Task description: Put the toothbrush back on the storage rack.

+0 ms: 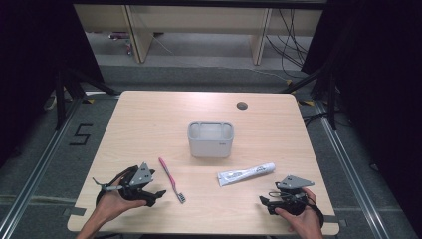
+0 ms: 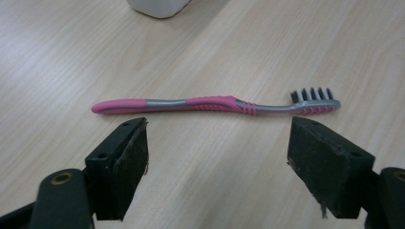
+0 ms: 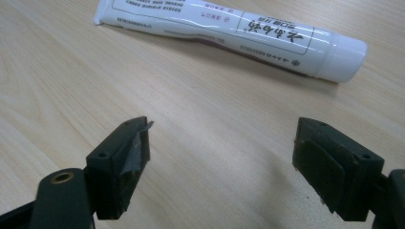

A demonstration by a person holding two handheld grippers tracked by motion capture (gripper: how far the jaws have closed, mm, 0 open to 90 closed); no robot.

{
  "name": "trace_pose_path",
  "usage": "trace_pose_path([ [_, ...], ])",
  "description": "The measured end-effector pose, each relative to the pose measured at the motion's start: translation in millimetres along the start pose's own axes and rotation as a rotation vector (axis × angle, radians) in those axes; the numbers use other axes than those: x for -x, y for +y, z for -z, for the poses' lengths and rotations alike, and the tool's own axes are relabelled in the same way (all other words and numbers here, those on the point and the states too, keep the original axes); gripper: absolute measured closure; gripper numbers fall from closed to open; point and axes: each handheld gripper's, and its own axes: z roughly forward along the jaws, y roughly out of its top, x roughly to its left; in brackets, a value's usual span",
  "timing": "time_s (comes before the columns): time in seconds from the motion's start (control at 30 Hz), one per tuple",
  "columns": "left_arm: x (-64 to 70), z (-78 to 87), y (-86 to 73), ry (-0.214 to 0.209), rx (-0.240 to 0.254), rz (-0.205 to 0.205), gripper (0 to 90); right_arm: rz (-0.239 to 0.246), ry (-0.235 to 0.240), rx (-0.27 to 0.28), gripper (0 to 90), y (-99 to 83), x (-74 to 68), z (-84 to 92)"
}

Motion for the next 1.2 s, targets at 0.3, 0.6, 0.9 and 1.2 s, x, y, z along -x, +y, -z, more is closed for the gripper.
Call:
trace_pose_path([
  [0.3,-8.0,-7.1,16.4,-0.006,-0.032,-0.074,25.5,0.019,0.006,0.002,21.2,-0.7,2.6,-2.0],
  [0.6,-10.1,-25.6,30.4,-0.049,-0.104,-0.179,31.4,0.036,0.005,0.008,21.4,-1.2,2.1,-3.0],
  [0.9,-12.4,-35.4,43.8,-0.116,-0.179,-0.273,36.8,0.045,0.007,0.007,21.8,-1.2,3.3,-4.0],
  [1.2,-23.0,-45.2,45.8,-0.151,-0.229,-0.306,39.9,0.032,0.013,-0.002,21.9,-1.7,2.2,-4.2],
])
